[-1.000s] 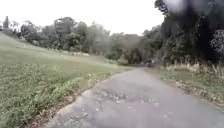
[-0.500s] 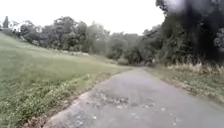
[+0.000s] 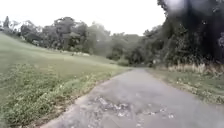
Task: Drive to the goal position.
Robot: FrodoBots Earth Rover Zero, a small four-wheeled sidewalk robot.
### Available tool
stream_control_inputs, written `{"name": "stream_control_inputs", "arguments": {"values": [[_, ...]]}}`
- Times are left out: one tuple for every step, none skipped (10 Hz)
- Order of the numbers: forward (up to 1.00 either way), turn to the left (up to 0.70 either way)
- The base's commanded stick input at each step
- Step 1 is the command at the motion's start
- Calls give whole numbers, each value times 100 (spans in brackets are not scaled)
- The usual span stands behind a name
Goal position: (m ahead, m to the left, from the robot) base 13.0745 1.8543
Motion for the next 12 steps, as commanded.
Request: {"name": "stream_control_inputs", "arguments": {"values": [[50, 0], [50, 0], [50, -3], [50, -6], [50, -43], [50, -47], [50, -37], [50, -19], [50, -1], [50, -11], [50, -22], [50, -49]]}}
